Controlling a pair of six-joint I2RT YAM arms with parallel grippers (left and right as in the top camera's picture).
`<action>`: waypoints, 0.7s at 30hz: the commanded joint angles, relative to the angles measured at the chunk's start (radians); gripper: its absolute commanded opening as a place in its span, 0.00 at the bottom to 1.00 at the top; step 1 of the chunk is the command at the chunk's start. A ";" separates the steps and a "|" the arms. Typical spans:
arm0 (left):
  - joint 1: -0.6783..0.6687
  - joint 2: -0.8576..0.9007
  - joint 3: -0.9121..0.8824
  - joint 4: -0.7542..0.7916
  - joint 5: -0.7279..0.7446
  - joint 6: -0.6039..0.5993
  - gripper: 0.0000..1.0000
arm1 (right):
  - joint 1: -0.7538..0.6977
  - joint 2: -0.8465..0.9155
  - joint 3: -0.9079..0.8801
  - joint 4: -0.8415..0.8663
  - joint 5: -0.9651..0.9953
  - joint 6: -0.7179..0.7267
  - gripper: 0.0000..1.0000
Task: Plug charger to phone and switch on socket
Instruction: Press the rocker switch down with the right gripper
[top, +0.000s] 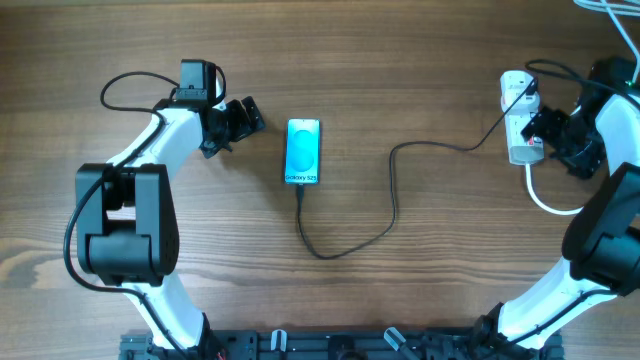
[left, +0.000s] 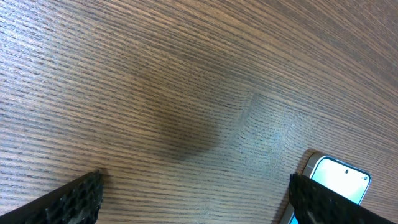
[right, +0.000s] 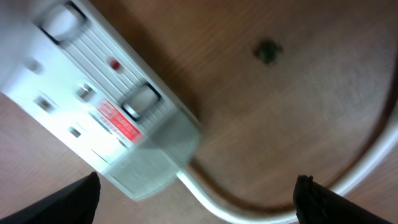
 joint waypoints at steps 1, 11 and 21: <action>0.008 0.043 -0.032 -0.001 -0.024 -0.010 1.00 | 0.013 -0.016 -0.037 0.078 -0.169 -0.148 1.00; 0.008 0.043 -0.032 -0.001 -0.024 -0.009 1.00 | 0.012 -0.016 -0.056 0.164 -0.032 -0.323 1.00; 0.008 0.043 -0.032 -0.001 -0.024 -0.009 1.00 | 0.012 -0.002 -0.064 0.320 -0.023 -0.382 1.00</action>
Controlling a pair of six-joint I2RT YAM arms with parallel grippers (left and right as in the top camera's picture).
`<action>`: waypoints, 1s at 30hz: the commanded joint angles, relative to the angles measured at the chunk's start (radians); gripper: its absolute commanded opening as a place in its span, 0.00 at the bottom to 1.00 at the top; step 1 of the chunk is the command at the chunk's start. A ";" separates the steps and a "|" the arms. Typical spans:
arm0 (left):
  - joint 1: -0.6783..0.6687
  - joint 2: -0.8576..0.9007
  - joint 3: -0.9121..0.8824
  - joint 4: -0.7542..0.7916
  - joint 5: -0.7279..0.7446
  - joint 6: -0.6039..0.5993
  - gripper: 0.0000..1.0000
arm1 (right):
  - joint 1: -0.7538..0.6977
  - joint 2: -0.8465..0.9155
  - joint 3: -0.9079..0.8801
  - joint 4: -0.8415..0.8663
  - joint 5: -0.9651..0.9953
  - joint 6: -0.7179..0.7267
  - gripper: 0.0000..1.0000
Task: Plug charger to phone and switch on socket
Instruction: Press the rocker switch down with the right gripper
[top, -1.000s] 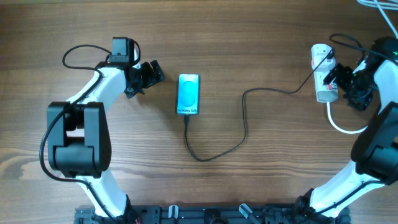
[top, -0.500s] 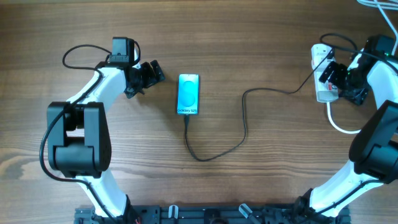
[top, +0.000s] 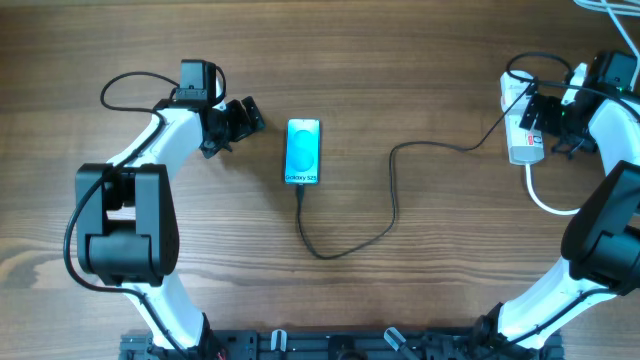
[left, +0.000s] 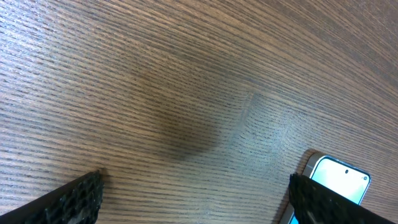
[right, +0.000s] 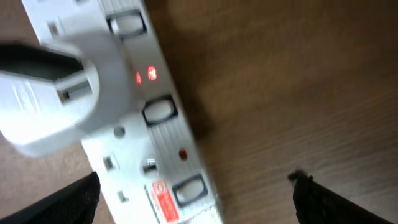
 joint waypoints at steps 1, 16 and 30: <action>0.008 0.043 -0.032 -0.002 -0.024 -0.010 1.00 | 0.004 0.000 -0.010 0.029 0.020 -0.073 1.00; 0.008 0.043 -0.032 -0.002 -0.024 -0.010 1.00 | 0.004 0.114 -0.010 0.129 -0.073 -0.103 1.00; 0.008 0.043 -0.032 -0.002 -0.024 -0.009 1.00 | 0.004 0.188 -0.010 0.124 -0.075 -0.092 1.00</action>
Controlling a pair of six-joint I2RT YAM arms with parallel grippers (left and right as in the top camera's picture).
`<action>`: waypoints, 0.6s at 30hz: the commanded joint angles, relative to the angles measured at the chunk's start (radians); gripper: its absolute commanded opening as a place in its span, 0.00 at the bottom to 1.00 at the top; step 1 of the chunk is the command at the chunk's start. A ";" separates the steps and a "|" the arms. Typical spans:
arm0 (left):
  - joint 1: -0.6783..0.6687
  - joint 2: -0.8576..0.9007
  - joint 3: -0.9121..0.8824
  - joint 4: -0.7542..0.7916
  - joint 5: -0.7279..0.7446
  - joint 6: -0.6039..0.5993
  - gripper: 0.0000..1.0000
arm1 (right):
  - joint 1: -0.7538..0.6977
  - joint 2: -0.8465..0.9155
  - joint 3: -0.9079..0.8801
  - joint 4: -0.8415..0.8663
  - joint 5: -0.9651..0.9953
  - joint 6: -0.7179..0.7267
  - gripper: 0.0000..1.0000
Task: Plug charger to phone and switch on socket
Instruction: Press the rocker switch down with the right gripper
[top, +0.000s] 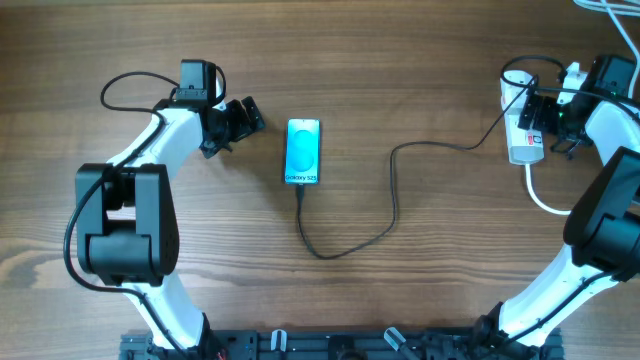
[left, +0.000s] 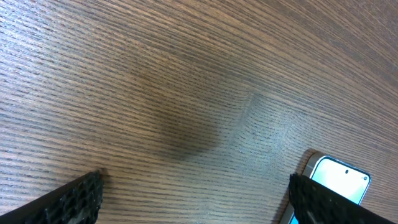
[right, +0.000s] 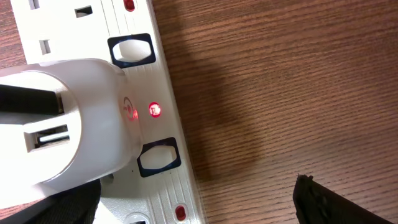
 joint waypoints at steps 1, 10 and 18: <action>0.008 0.043 -0.032 -0.002 -0.024 -0.009 1.00 | 0.020 0.093 -0.010 0.003 -0.002 0.011 1.00; 0.008 0.043 -0.031 -0.002 -0.024 -0.009 1.00 | 0.020 0.077 0.003 -0.090 0.048 0.011 1.00; 0.008 0.043 -0.032 -0.002 -0.024 -0.010 1.00 | 0.020 -0.072 0.016 -0.176 0.048 -0.012 0.99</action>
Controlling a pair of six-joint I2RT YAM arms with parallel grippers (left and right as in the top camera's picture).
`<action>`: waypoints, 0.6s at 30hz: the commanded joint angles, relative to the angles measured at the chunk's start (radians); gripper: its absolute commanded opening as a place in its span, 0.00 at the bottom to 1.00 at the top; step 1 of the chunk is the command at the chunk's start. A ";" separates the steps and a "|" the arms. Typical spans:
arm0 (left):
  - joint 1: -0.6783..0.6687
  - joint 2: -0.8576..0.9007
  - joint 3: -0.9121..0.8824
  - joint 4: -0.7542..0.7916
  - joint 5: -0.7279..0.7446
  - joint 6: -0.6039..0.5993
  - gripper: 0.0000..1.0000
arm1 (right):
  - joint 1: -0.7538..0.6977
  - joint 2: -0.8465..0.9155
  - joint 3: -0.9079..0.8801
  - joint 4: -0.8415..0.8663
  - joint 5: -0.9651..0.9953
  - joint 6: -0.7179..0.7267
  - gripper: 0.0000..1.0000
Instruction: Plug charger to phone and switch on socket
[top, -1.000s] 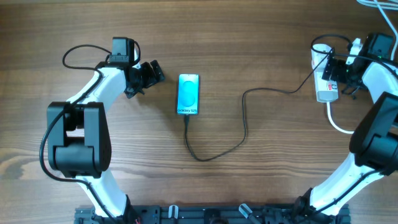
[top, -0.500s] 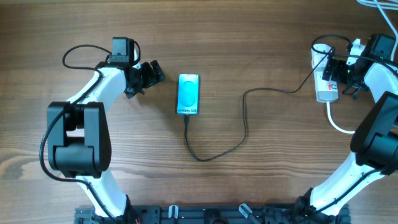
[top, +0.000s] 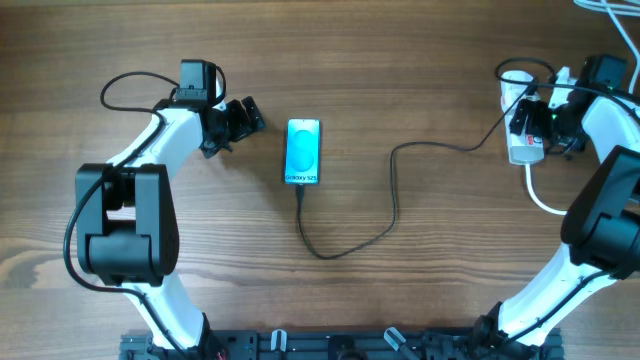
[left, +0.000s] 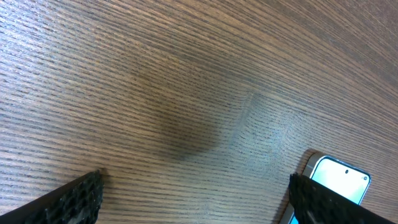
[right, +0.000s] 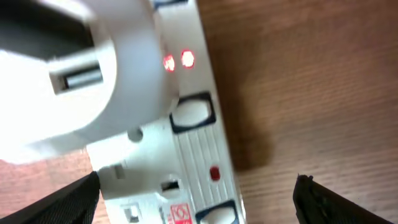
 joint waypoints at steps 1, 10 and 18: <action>0.008 0.043 -0.032 -0.002 -0.024 -0.009 1.00 | 0.002 -0.082 -0.011 -0.030 0.054 -0.034 1.00; 0.008 0.043 -0.032 -0.002 -0.024 -0.010 1.00 | 0.002 -0.106 -0.012 -0.026 0.060 -0.031 1.00; 0.008 0.043 -0.031 -0.002 -0.024 -0.009 1.00 | 0.002 -0.106 -0.012 -0.018 0.060 -0.032 1.00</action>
